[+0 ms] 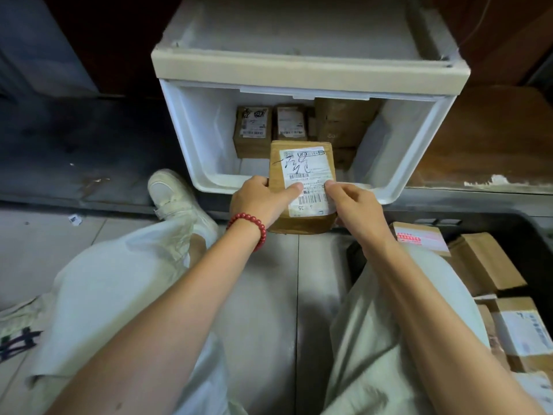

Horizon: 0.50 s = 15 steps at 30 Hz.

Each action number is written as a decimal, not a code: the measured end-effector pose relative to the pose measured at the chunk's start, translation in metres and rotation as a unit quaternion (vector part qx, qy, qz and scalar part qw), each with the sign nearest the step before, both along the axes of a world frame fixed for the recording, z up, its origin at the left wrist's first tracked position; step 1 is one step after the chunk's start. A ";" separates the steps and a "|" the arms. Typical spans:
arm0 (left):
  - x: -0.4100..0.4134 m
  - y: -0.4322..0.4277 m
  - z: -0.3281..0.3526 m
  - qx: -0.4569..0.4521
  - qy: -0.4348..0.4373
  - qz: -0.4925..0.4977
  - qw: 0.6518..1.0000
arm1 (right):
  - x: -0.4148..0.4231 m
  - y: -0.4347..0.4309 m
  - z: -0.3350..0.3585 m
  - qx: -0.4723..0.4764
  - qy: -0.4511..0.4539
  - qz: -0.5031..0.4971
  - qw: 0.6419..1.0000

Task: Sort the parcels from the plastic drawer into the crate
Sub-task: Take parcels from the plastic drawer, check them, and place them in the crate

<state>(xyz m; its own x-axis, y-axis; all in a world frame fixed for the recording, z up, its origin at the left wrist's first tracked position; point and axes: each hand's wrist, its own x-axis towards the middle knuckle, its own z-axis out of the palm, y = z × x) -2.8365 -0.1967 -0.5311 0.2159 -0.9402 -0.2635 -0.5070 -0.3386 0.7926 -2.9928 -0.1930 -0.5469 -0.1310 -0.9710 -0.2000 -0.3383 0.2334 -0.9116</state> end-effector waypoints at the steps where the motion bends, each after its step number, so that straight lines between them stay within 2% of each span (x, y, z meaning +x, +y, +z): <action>1: 0.001 -0.001 0.001 0.002 -0.002 0.000 1.000 | 0.001 0.000 0.001 -0.003 0.001 0.004 1.000; 5: 0.002 -0.003 0.002 -0.003 -0.021 -0.001 1.000 | 0.002 -0.004 0.000 -0.005 0.002 0.009 1.000; 10: -0.001 -0.008 0.003 -0.017 0.029 0.031 0.999 | 0.000 -0.010 0.005 0.003 -0.112 -0.005 0.994; 15: -0.005 -0.006 0.013 -0.047 0.062 0.020 0.997 | -0.004 -0.017 0.016 0.034 -0.170 -0.009 0.985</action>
